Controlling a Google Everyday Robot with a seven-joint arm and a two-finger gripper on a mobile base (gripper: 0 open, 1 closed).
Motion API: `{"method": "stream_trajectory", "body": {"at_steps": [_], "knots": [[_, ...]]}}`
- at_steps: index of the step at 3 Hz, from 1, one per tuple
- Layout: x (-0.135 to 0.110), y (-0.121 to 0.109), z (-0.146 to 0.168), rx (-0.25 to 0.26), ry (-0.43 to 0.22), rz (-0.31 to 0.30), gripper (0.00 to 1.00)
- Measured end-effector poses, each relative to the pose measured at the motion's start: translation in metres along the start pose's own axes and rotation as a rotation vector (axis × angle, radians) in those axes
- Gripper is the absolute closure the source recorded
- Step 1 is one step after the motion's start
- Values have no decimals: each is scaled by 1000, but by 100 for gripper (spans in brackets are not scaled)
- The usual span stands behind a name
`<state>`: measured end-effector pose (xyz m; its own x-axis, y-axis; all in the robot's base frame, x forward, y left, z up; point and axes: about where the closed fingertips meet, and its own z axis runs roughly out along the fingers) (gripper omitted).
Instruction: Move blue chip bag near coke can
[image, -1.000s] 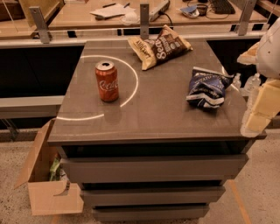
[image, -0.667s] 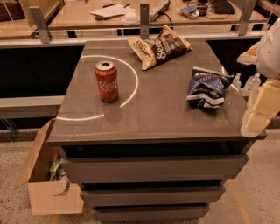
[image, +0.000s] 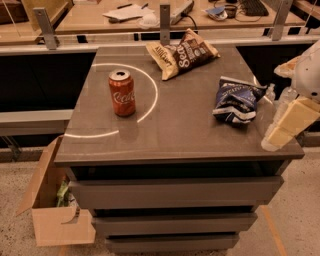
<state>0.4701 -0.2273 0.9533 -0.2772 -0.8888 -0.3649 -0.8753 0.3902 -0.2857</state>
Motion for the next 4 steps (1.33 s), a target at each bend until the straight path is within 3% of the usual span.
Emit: {"method": "stream_trajectory", "body": {"at_steps": [1, 2, 3, 4], "knots": [[7, -27, 22, 60, -116, 91, 0], [8, -58, 50, 90, -248, 226, 0], [4, -73, 74, 96, -318, 292, 0], [0, -79, 92, 86, -337, 309, 0]]}}
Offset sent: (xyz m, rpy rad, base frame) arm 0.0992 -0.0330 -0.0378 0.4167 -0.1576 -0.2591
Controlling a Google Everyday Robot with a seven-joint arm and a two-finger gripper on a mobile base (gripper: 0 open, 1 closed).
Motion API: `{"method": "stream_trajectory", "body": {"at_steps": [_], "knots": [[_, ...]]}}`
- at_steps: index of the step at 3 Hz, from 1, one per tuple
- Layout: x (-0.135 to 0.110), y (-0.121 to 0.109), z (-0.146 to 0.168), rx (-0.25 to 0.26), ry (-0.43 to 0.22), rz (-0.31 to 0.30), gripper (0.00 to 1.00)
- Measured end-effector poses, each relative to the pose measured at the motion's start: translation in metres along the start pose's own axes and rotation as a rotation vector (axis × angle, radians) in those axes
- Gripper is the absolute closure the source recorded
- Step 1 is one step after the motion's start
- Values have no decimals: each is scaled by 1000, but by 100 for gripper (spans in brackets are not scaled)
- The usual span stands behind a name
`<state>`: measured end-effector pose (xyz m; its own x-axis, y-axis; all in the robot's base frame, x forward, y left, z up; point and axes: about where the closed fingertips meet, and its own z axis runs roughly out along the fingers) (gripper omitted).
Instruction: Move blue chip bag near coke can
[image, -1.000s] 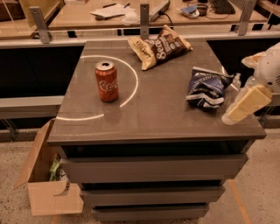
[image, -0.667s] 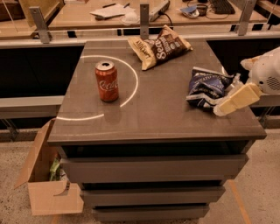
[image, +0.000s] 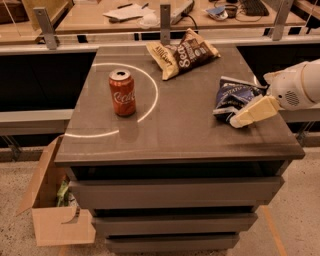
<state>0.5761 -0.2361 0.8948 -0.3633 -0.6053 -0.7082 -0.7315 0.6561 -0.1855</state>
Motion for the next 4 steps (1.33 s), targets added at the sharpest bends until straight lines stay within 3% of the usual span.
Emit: {"method": "stream_trajectory", "body": {"at_steps": [1, 2, 4], "knots": [[8, -1, 11, -1, 21, 29, 0], [18, -2, 18, 6, 41, 63, 13], [21, -1, 25, -3, 47, 68, 60]]}}
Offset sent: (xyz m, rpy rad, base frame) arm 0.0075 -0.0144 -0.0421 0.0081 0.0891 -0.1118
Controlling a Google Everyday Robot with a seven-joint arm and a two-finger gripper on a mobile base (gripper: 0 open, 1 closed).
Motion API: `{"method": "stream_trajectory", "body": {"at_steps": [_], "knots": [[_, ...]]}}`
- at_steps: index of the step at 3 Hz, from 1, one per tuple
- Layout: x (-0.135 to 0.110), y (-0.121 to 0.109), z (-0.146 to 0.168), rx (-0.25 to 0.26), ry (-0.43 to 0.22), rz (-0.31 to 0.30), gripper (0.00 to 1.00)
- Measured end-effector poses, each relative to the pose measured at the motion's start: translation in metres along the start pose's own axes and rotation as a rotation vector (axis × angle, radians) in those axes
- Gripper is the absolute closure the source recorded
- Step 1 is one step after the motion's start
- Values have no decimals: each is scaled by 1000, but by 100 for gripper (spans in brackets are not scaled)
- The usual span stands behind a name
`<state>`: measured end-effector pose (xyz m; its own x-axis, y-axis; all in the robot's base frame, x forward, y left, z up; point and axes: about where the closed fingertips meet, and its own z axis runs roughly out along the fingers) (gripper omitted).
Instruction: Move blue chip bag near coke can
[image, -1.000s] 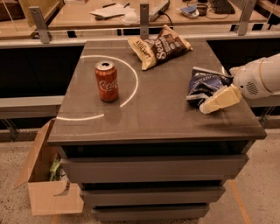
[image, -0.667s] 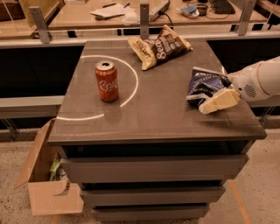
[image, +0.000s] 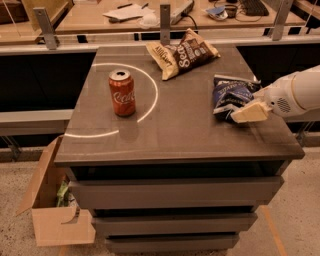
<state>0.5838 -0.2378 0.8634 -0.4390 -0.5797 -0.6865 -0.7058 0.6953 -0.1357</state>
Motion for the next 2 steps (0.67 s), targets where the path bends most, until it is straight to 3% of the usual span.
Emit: {"method": "stream_trajectory", "body": {"at_steps": [1, 2], "knots": [[-17, 3, -1, -26, -46, -58, 83], [-58, 23, -7, -122, -158, -200, 100]]}}
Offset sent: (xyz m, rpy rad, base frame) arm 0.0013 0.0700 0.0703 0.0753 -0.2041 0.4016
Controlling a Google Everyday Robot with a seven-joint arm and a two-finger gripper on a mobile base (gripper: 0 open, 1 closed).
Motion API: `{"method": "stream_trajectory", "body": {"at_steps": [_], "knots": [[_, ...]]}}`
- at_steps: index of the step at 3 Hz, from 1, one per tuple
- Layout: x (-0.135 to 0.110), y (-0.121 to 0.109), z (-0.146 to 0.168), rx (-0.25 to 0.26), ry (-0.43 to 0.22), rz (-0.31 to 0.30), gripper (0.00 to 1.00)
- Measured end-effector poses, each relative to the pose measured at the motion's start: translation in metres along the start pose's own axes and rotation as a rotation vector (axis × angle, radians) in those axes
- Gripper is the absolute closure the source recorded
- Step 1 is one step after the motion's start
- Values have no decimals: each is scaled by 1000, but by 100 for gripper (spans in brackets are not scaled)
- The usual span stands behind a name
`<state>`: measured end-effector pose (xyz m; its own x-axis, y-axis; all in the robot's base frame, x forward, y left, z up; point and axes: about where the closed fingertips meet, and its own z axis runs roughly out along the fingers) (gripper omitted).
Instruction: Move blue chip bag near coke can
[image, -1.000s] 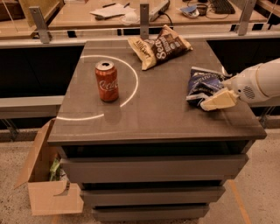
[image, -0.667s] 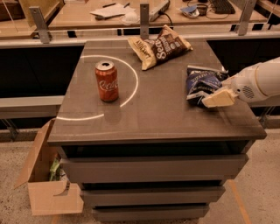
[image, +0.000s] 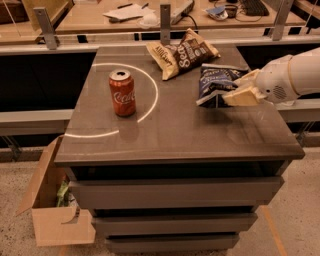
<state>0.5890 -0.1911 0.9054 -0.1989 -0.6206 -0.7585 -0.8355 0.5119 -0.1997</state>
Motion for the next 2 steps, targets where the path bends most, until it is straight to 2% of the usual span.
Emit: {"method": "stream_trajectory", "body": {"at_steps": [2], "knots": [[-44, 29, 8, -143, -106, -150, 100]]}}
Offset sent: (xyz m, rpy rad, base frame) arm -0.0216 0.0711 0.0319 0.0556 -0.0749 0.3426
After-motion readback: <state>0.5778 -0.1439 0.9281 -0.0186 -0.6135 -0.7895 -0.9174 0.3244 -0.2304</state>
